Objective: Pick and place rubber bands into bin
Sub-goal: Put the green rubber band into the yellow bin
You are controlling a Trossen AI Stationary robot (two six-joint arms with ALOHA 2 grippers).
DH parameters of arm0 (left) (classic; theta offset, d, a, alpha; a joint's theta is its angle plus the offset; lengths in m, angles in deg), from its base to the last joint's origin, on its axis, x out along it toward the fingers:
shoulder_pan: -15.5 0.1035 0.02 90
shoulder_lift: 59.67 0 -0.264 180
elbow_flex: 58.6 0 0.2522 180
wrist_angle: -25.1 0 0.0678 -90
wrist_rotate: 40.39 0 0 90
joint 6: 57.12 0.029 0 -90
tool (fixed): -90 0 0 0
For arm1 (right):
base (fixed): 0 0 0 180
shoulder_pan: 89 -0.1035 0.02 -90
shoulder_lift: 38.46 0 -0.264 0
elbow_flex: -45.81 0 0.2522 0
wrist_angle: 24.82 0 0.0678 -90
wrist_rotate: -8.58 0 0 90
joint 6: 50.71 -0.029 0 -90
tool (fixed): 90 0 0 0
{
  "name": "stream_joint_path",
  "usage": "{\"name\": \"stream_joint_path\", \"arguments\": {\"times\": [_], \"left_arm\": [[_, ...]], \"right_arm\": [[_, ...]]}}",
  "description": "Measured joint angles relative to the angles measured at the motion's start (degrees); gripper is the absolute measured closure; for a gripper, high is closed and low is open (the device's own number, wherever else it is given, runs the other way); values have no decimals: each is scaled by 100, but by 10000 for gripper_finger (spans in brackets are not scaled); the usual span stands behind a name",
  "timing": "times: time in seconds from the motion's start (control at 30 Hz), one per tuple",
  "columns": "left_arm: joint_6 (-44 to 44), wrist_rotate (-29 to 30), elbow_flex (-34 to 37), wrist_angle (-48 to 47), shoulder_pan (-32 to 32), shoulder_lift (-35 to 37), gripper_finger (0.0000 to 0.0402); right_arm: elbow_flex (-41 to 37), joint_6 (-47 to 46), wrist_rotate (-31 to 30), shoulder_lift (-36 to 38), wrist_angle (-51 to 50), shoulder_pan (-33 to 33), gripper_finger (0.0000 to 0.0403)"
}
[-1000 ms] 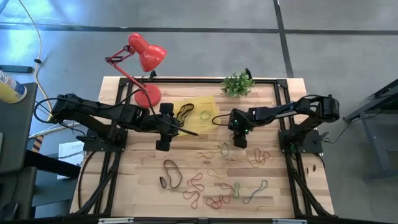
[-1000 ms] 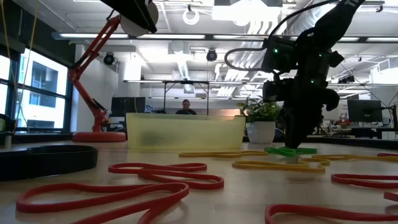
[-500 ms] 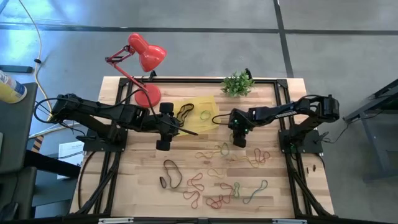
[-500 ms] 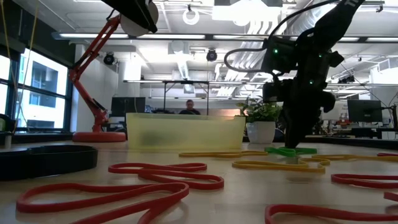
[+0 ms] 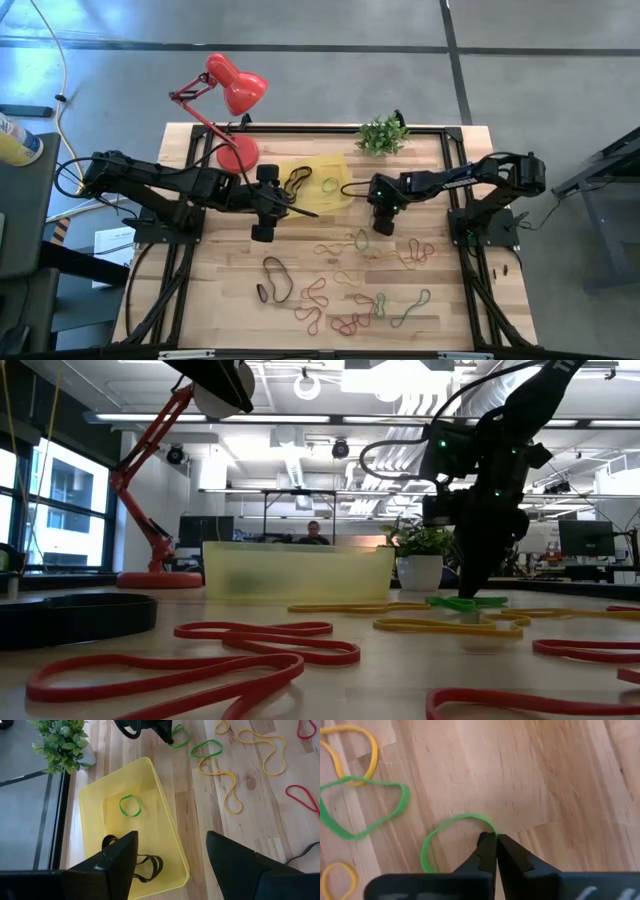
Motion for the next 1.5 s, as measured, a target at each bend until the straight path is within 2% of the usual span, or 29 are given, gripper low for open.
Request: {"name": "stream_joint_path", "arguments": {"times": [0.3, 0.5, 0.83, 1.17, 1.33, 1.5], "left_arm": [[0, 43, 0, 6, 0, 0, 177], [0, 44, 0, 12, 0, 0, 177], [0, 44, 1, 13, 0, -2, 177], [0, 44, 1, 12, 0, -2, 177], [-1, 88, 2, 13, 0, -2, 177], [-2, 142, 2, 50, 0, -2, 177]], "right_arm": [[-39, -267, -1, 477, -505, -11, 401], [-26, -413, -176, 1118, -939, -11, 401], [-20, -790, -570, 2382, -906, -22, 402], [-11, -705, -881, 3280, 591, -22, 402], [-6, -632, -1073, 3200, 1471, -22, 403], [-4, -627, -1156, 2821, 2173, -22, 403]]}}
